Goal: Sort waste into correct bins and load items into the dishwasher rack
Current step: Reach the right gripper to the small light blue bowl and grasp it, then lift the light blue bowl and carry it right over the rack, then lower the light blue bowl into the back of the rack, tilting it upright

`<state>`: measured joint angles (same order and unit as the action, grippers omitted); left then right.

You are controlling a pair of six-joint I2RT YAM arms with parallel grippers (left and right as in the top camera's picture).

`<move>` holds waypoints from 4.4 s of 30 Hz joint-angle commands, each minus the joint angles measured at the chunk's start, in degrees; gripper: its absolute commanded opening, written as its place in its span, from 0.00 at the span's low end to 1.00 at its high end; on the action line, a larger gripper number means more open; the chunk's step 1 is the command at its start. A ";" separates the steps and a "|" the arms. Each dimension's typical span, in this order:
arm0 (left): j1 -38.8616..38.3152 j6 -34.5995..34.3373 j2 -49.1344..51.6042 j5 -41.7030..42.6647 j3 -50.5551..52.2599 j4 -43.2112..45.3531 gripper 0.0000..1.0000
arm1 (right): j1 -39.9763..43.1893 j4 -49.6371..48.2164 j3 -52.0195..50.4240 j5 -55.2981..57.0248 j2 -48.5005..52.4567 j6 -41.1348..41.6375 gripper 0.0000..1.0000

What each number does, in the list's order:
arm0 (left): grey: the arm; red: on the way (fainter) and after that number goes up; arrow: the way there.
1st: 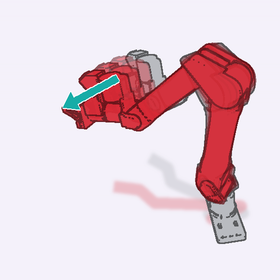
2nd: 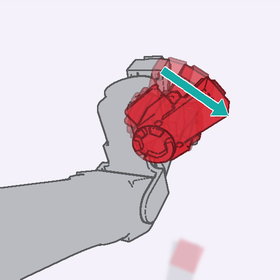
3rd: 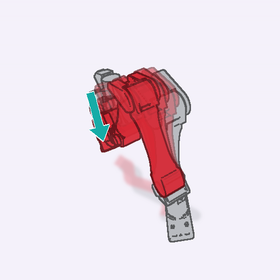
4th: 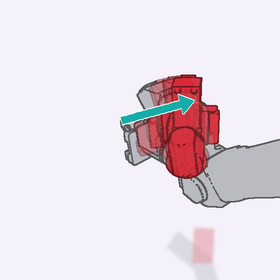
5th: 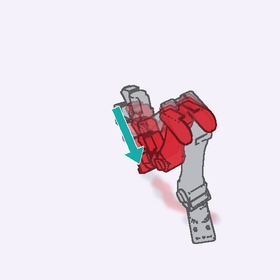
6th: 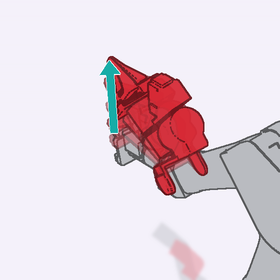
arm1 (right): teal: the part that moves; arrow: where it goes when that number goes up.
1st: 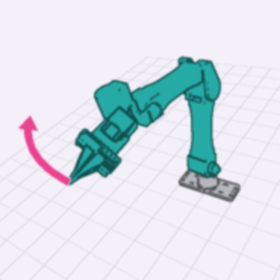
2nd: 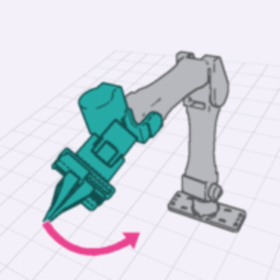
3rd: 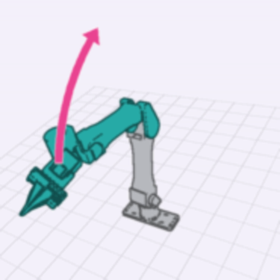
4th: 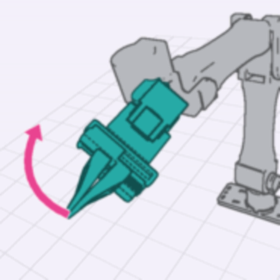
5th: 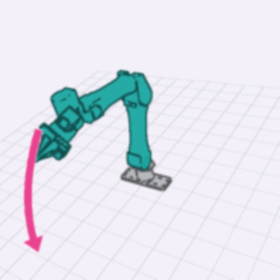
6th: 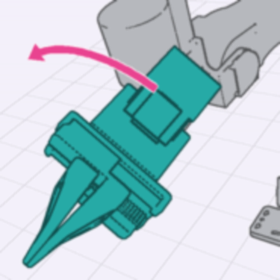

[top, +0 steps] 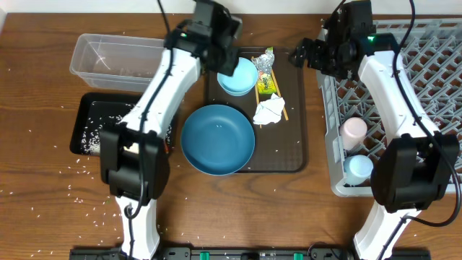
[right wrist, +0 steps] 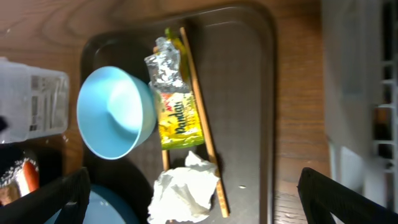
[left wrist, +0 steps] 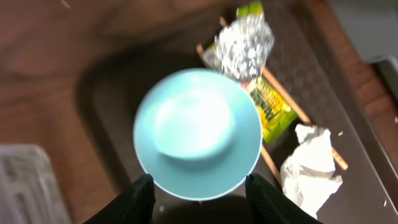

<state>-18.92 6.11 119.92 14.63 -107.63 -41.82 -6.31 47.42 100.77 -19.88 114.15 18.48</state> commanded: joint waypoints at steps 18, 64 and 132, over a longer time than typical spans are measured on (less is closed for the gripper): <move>22.27 -13.38 -16.72 -4.00 0.26 -17.00 0.49 | -14.49 -12.76 0.68 16.50 1.25 6.47 0.92; 39.95 -12.39 -30.38 -3.72 0.92 -28.22 0.49 | -12.46 -26.38 0.70 7.80 16.76 13.73 0.36; 39.95 -16.57 -25.70 -3.52 1.36 -28.81 0.73 | 9.22 -14.49 0.68 68.85 -3.39 -36.06 0.01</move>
<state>20.91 -8.82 93.54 10.76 -106.61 -70.54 2.28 33.30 100.99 50.76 110.13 -10.72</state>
